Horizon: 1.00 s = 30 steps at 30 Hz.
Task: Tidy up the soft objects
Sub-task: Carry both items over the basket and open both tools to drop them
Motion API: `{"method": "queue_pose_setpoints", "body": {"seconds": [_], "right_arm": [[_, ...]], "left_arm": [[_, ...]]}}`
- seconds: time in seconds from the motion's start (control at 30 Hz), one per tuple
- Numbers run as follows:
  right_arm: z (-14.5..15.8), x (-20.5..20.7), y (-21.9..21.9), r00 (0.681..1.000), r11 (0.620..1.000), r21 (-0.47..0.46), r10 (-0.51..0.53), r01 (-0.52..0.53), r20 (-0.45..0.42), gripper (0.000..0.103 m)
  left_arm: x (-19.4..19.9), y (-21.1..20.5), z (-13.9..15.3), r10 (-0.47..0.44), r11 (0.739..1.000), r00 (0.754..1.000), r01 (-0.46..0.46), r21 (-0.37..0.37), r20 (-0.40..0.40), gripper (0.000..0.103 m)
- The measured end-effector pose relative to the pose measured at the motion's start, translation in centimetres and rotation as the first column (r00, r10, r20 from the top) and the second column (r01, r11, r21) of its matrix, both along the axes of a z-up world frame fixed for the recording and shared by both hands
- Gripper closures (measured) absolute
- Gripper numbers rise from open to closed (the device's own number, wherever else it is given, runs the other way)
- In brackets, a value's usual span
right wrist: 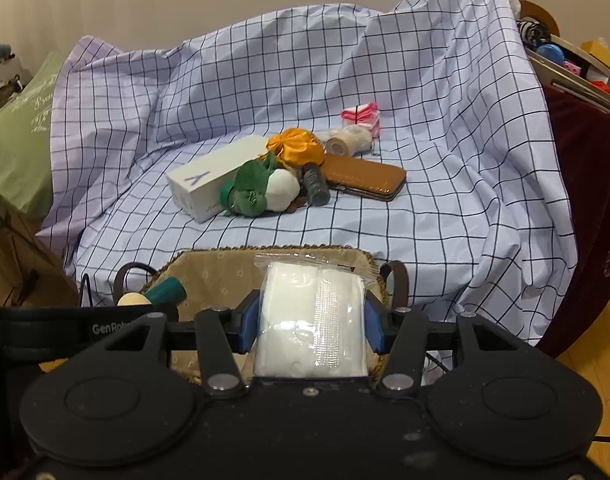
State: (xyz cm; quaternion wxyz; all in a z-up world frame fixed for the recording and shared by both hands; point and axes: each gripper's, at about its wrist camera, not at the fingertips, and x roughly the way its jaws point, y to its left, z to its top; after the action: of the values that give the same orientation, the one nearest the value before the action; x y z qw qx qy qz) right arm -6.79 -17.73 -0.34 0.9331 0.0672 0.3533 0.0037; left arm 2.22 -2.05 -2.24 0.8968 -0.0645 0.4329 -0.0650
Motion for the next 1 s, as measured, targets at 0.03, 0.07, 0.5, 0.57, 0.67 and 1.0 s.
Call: {"method": "queue_pose_setpoints", "body": {"seconds": [0.03,0.07,0.5,0.57,0.67,1.0], "right_arm": [[0.0,0.0,0.0,1.0,1.0,0.0,-0.001,0.001,-0.002,0.052],[-0.1,0.0,0.0,1.0,1.0,0.0,-0.004,0.004,-0.003,0.052],[-0.7,0.4,-0.2,0.999,1.0,0.007,-0.003,0.003,-0.035,0.052],[-0.7,0.5,-0.3,0.999,1.0,0.008,-0.005,0.005,-0.037,0.052],[-0.8,0.5,-0.3,0.999,1.0,0.011,-0.005,0.005,-0.039,0.052],[-0.9,0.6,-0.4,0.999,1.0,0.019,-0.006,0.007,-0.041,0.047]], "left_arm": [[0.0,0.1,-0.2,0.003,1.0,1.0,-0.003,-0.001,-0.006,0.066],[0.0,0.2,-0.4,0.006,1.0,1.0,-0.006,-0.004,-0.014,0.066],[0.0,0.5,-2.0,0.016,1.0,0.997,-0.018,-0.019,-0.074,0.058],[-0.1,0.4,-2.0,0.012,1.0,0.997,-0.013,-0.015,-0.071,0.055],[-0.2,0.3,-1.8,0.003,1.0,0.998,-0.004,-0.017,-0.062,0.049],[-0.4,0.3,-1.6,0.014,1.0,0.999,-0.015,-0.004,-0.043,0.044]]}}
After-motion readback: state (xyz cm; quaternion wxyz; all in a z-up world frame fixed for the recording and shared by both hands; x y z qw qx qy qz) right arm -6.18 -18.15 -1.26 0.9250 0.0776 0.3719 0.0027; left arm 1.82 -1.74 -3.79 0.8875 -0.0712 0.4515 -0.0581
